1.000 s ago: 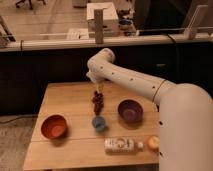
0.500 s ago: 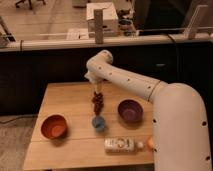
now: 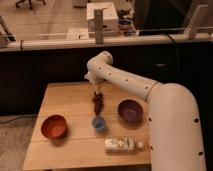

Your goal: Place grapes in red bowl

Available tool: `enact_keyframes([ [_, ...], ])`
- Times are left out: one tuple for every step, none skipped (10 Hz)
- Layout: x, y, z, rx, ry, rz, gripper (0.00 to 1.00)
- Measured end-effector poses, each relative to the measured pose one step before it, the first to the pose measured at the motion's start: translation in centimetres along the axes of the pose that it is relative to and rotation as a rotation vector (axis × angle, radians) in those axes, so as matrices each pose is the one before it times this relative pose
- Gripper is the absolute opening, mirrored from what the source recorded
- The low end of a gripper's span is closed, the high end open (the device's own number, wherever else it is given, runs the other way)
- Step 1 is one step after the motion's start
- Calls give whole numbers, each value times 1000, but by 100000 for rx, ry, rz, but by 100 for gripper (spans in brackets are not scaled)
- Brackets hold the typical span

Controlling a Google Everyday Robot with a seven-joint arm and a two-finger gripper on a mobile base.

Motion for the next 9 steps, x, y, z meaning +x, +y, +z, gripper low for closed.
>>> enact_keyframes([
  [79, 57, 371, -168, -476, 34, 80],
  [172, 68, 432, -372, -606, -90, 80],
  [103, 78, 350, -351, -402, -129, 80],
  [120, 97, 452, -388, -535, -132, 80],
  [-69, 111, 264, -337, -648, -209, 80],
  [-66, 191, 518, -529, -687, -479, 80],
  [-58, 72, 365, -213, -725, -667, 80],
  [-87, 303, 826, -674, -894, -897, 80],
  [-97, 65, 355, -210, -408, -361, 80],
])
